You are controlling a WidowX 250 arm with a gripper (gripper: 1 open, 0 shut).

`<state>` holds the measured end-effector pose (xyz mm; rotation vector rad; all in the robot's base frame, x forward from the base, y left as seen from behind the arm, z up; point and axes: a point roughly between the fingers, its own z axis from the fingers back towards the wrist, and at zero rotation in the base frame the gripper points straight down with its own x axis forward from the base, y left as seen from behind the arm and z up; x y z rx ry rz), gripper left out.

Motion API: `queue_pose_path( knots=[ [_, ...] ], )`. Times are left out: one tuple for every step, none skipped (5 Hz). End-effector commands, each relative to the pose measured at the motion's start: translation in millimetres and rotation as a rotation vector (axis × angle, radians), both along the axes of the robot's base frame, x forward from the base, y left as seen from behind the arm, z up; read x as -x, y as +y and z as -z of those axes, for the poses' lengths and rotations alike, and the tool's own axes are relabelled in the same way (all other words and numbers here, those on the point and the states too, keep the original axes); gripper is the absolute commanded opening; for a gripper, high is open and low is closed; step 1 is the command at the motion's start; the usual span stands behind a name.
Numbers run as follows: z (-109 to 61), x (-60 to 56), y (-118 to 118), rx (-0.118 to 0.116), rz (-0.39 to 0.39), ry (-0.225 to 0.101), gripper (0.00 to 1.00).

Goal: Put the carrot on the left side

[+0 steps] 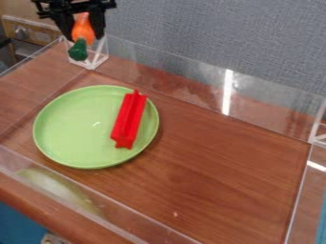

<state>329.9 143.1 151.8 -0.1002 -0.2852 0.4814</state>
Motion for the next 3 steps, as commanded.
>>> queue_pose_path(
  knots=[
    [-11.7, -13.7, 4, -0.036, 0.042, -0.052, 0.0],
    [-4.5, -21.2, 5, -0.036, 0.058, -0.051, 0.0],
    [1.5, -27.8, 7, -0.038, 0.068, -0.052, 0.0]
  ],
)
